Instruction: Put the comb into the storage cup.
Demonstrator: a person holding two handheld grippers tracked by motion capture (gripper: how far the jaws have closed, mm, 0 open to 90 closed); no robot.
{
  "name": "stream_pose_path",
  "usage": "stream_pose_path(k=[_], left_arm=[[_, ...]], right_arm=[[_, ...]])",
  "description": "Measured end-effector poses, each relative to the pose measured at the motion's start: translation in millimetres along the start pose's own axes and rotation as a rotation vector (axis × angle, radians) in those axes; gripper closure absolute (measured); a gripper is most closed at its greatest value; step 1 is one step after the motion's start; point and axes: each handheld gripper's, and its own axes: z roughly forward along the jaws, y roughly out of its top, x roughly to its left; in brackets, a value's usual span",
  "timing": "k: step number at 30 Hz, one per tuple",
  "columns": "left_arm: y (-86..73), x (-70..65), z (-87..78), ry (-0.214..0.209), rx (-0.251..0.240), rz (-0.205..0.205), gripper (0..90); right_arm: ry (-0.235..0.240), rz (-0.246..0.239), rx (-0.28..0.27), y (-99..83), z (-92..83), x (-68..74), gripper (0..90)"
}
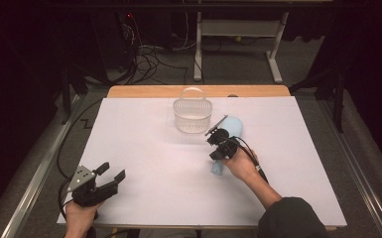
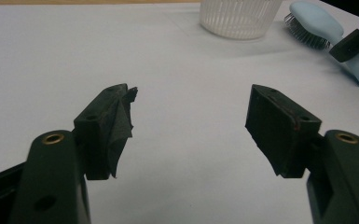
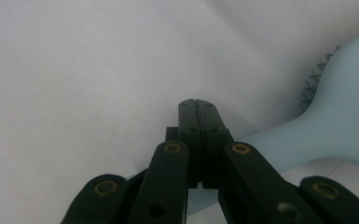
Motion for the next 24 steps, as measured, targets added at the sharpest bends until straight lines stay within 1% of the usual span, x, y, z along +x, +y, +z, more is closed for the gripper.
stream_pose_path(k=[3,6,7,9,11,15,18,19,22,24], left_arm=[[-0.1,0.4,0.2,-0.001,0.002,0.0,31.7],[-0.2,0.0,0.2,0.0,0.002,0.002,31.7],[-0.2,0.0,0.2,0.0,0.002,0.001,31.7],[-0.2,0.2,0.0,0.001,0.001,-0.001,31.7],[-0.2,0.1,0.0,0.001,0.0,0.001,31.7],[-0.2,0.1,-0.1,0.002,0.0,0.0,31.7],[-0.3,0.2,-0.2,0.003,0.0,0.0,31.7],[-0.3,0.2,-0.2,0.003,0.0,0.0,31.7],[-0.2,0.0,-0.2,0.002,0.002,0.001,31.7],[-0.3,0.0,-0.2,0.003,0.002,0.001,31.7]], right_arm=[[0.003,0.0,-0.002,-4.2,-1.7,-1.5,90.0],[0.005,0.012,-0.007,-8.7,-3.1,-2.3,90.0],[0.005,0.003,-0.01,-9.4,-3.4,-3.3,90.0],[0.003,0.004,-0.011,-11.7,-4.1,-4.0,90.0],[0.0,0.013,-0.007,-13.9,-5.1,-4.2,90.0],[-0.002,0.001,-0.011,-17.4,-7.0,-6.3,90.0],[-0.002,0.006,-0.01,-21.3,-9.1,-8.1,90.0],[-0.004,0.014,-0.011,-22.6,-9.5,-8.2,90.0],[-0.004,0.011,-0.014,-24.8,-10.4,-9.8,90.0],[-0.005,0.021,-0.011,-27.5,-11.9,-10.7,90.0]])
